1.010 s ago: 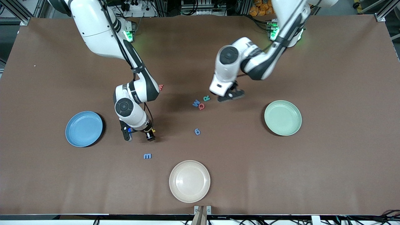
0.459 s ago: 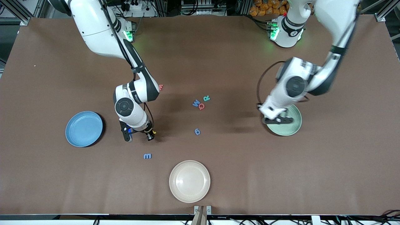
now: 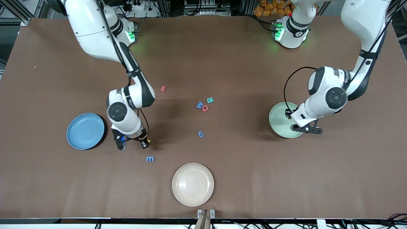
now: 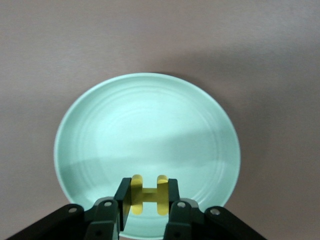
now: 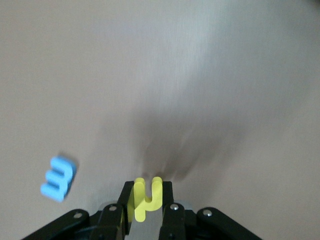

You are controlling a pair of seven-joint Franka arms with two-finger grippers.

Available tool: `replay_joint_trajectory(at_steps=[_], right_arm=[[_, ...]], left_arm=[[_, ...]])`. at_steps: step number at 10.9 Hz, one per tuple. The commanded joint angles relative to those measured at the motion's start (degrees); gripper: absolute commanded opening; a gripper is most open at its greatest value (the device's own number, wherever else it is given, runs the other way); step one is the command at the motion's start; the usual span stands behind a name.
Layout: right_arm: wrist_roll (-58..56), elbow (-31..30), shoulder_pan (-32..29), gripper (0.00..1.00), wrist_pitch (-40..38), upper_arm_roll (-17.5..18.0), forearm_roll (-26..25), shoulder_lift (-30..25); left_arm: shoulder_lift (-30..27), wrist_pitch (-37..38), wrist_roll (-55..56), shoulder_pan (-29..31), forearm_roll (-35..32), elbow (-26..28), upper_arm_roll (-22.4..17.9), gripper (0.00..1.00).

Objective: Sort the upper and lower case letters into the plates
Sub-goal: 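Release the H on the green plate while the right drops letter in blue plate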

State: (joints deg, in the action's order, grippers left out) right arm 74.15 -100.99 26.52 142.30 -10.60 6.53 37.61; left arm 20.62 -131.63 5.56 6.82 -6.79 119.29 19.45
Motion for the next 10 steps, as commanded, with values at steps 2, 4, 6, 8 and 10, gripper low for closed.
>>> replay_joint_trajectory(at_steps=[2, 4, 6, 8, 10], right_arm=[[-12.68, -0.17, -6.38, 0.0, -9.9, 0.31, -2.05, -4.99], [-18.4, -1.22, -9.02, 0.0, -13.35, 0.23, -2.4, -6.84], [-24.63, -3.77, -12.62, 0.0, -15.72, 0.14, -4.59, -9.04], [-30.88, -6.4, -16.4, 0.0, -16.97, 0.14, -6.26, -10.71], [-36.07, -8.25, -18.87, 0.0, -16.97, 0.14, -7.32, -12.12]], left_arm=[[-0.14, -2.05, -0.2, -0.67, 1.25, 1.03, 0.32, 1.0], [-0.14, -2.05, 3.28, -2.85, 3.43, 0.68, 0.5, 1.0], [0.21, -2.05, 15.99, -8.37, 4.06, -0.02, 0.59, 1.0], [2.39, -2.31, 26.47, -13.22, 4.94, -3.0, 0.59, 1.0], [4.94, -3.63, 35.87, -17.53, 5.3, -5.99, 0.59, 1.0]])
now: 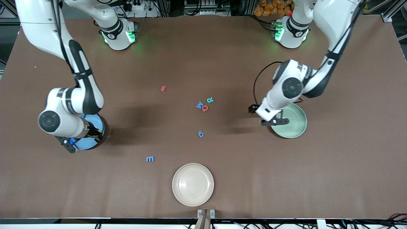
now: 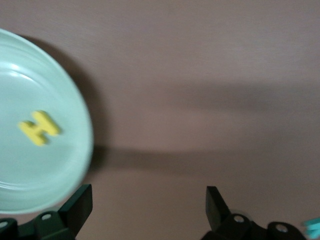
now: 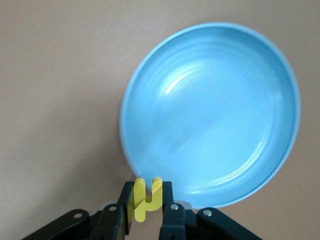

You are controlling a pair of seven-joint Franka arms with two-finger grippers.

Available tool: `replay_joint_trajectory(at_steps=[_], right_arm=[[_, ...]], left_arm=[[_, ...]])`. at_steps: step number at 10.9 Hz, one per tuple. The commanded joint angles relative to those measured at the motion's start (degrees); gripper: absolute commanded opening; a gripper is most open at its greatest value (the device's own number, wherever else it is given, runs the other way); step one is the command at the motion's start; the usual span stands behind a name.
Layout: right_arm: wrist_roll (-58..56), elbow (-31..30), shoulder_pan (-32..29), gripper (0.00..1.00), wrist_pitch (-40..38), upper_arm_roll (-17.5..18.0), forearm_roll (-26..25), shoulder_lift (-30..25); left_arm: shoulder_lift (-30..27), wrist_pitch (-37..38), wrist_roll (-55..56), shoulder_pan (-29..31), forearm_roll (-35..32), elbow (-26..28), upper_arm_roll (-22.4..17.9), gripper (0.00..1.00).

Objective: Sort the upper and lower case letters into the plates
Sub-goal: 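Release the H on the green plate while the right drops letter in blue plate, then move the left gripper to the cyan R while the right reaches the blue m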

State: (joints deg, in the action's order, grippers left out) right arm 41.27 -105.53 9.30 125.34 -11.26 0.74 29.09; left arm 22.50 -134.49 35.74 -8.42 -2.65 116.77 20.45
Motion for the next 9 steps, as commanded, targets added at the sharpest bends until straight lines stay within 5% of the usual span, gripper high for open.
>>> replay_joint_trajectory(at_steps=[1, 2, 3, 9], right_arm=[[-4.25, -3.89, -1.92, 0.19, -0.18, -0.33, -1.53, -3.6], [-4.35, -4.16, -1.92, 0.83, -0.09, -0.78, -1.53, -3.6], [-4.35, -4.16, -1.92, 1.0, -0.35, -0.87, -1.53, -3.6], [-4.09, -3.19, -1.4, 1.0, -0.18, -0.7, -1.35, -2.9]], left_arm=[[4.64, -1.03, 10.88, -4.74, 0.99, -5.4, -0.5, 1.0], [6.48, -1.04, 17.8, -7.9, 0.37, -7.85, -0.59, 1.0], [8.33, -1.04, 24.75, -10.8, 0.11, -10.4, -0.85, 1.0], [13.69, -1.21, 47.27, -17.42, -13.39, -12.71, -0.59, 1.0]])
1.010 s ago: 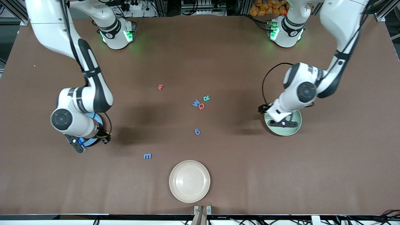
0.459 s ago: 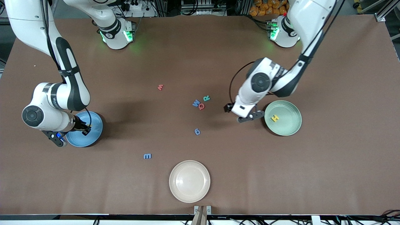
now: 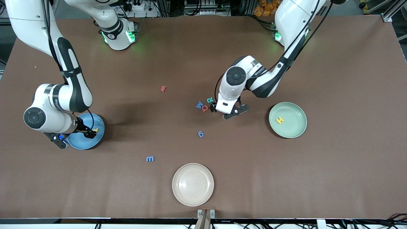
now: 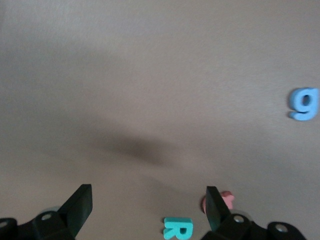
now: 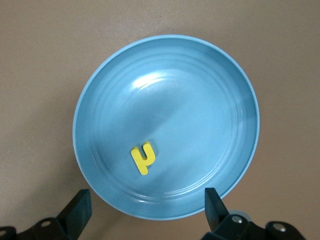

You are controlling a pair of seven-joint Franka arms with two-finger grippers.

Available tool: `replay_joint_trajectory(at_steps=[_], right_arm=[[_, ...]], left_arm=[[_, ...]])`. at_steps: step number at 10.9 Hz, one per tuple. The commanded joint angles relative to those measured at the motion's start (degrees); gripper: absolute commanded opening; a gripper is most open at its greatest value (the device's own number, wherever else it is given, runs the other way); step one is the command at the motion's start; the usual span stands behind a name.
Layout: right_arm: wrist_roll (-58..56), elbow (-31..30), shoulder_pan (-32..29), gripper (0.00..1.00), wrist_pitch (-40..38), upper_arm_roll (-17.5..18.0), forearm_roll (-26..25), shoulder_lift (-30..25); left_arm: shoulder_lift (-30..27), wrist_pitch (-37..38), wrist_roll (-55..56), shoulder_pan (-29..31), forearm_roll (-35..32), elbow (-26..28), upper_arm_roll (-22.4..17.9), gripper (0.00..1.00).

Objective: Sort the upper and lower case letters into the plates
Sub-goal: 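Move the left gripper to the cyan R while the right reaches the blue m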

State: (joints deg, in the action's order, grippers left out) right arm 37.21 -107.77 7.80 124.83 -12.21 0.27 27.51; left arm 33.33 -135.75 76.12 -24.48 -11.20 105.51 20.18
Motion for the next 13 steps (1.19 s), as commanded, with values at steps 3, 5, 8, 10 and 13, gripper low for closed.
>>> replay_joint_trajectory(at_steps=[3, 5, 8, 10, 13], right_arm=[[0.5, 0.18, 0.99, 1.0, 0.33, 0.26, -0.09, -0.79], [0.76, 1.32, 1.51, 1.0, 0.33, 0.43, 0.08, -0.35], [2.95, 2.03, 3.7, 1.0, 0.68, 0.43, 0.17, 0.35], [6.02, 4.13, 4.94, 1.0, 0.68, 0.61, 0.17, 2.1], [7.0, 6.86, 6.87, 1.0, 0.42, 0.78, 5.16, 3.34]], left_arm=[[3.41, -0.74, 13.08, -2.76, -6.47, -1.36, 0.38, 1.0], [3.49, 0.48, 16.6, -3.81, -6.56, -3.1, 2.32, 1.0], [3.75, 2.25, 17.05, -4.96, -6.64, -3.82, 2.41, 1.0], [5.07, 2.25, 16.43, -5.4, -6.73, -3.91, 2.41, 1.0], [5.95, 2.25, 16.87, -6.28, -6.65, -4.17, 2.41, 1.0]])
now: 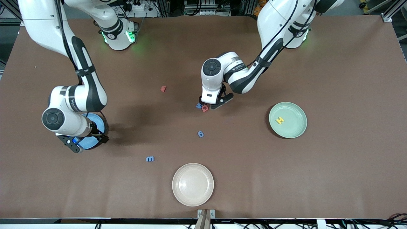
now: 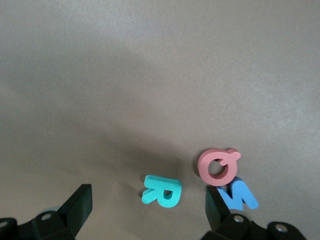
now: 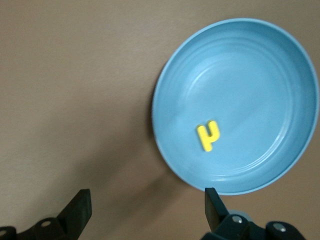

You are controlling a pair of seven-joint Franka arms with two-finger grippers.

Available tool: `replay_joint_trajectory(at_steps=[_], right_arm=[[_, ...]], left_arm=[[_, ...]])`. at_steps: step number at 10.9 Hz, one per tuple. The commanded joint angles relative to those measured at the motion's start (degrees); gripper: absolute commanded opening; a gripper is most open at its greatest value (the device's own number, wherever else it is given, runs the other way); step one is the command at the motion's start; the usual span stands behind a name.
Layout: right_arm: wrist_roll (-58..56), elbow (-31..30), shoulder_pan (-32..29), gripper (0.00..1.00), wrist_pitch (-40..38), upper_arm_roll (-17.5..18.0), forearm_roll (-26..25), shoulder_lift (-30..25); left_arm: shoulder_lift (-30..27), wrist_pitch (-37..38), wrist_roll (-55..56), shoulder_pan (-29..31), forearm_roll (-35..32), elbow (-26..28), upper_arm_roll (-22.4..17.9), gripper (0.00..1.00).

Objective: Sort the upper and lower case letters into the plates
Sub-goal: 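Move the left gripper to the cyan R while the right reaches the blue m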

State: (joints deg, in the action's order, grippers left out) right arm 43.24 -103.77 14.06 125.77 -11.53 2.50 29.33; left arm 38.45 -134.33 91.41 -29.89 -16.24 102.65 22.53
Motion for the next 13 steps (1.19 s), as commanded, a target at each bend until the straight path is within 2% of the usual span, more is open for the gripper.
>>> replay_joint_trajectory(at_steps=[1, 4, 5, 7, 11, 13], right_arm=[[0.96, 3.83, 1.23, 1.0, -0.7, 0.1, 3.99, 1.96], [0.61, 6.29, 1.49, 1.0, -0.79, 0.8, 5.41, 3.19], [0.61, 8.21, 1.58, 1.0, -0.79, 2.2, 5.76, 4.32], [0.61, 11.56, 1.85, 1.0, -0.79, 2.74, 5.85, 6.7], [0.26, 12.63, 1.76, 1.0, -0.71, 3.44, 5.76, 7.67], [0.09, 12.71, 1.85, 1.0, -0.71, 3.44, 5.76, 7.76]], left_arm=[[1.1, 0.74, 1.75, -1.04, -1.52, -1.4, 0.05, 1.0], [2.41, 0.56, 0.79, -1.13, -2.3, -1.31, 0.05, 1.0], [2.94, 0.39, 0.79, -1.13, -3.18, -1.4, 0.05, 1.0], [3.99, 0.3, 0.7, -1.05, -5.11, -1.4, 0.05, 1.0], [4.09, 0.3, 0.52, -0.96, -5.3, -2.36, 0.05, 1.0], [4.09, 0.3, 0.44, -0.87, -5.3, -2.54, 0.05, 0.78]])
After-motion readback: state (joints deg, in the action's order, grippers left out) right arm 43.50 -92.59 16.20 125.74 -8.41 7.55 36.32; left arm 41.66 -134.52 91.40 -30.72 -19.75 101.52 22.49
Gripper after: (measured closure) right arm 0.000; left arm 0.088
